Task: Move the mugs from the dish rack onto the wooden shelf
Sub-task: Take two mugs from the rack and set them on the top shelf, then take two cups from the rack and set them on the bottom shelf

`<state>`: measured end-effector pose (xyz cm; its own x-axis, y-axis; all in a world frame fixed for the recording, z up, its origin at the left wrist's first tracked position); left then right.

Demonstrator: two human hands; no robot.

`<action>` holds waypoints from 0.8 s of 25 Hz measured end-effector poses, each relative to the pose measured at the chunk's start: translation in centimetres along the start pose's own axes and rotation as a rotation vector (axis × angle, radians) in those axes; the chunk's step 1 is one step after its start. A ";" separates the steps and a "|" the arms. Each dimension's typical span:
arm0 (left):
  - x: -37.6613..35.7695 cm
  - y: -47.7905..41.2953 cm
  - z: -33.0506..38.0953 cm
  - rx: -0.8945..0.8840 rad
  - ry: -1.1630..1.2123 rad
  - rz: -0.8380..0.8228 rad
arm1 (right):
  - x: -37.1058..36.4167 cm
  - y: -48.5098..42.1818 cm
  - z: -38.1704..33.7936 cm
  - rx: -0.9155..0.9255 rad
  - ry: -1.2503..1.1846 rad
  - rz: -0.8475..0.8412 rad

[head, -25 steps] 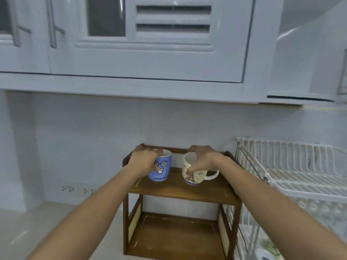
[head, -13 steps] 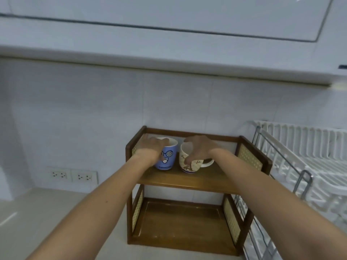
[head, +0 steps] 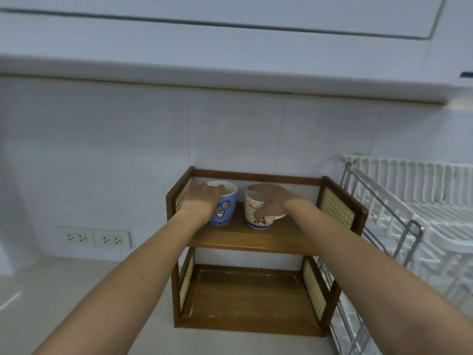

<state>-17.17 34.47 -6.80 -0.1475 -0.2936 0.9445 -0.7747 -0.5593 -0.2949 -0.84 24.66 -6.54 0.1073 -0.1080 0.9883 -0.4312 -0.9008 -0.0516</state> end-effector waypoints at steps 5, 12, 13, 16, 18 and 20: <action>0.8 1.7 1.1 -0.040 0.076 0.081 | -1.4 4.0 -0.5 -0.076 0.023 0.189; -0.4 11.9 10.5 -0.348 0.544 0.499 | -6.4 22.3 2.3 -0.053 -0.371 0.761; -1.0 13.6 12.6 -0.378 0.646 0.490 | -7.3 24.8 3.4 -0.057 -0.338 0.823; -2.5 17.7 19.5 -0.417 0.847 0.376 | -9.5 30.3 8.0 -0.092 -0.184 0.859; -3.1 19.1 24.2 -0.465 0.949 0.296 | -10.5 32.5 11.9 -0.169 -0.155 0.783; -3.4 19.7 28.5 -0.552 1.033 0.225 | -11.3 34.1 16.0 -0.268 -0.164 0.710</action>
<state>-14.43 2.33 -19.97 -0.5433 0.5621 0.6236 -0.7903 -0.0919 -0.6057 -2.43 -11.58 -21.72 -0.1531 -0.7013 0.6963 -0.6459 -0.4623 -0.6076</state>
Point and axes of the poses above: each hand's wrist, its own y-axis away from the middle knuckle, its own x-axis out of the back of the hand, z = x × y, the point moved 2 cm from there along -y, towards the middle knuckle, and after that the axes turned 3 degrees about z, right-handed, at the moved point
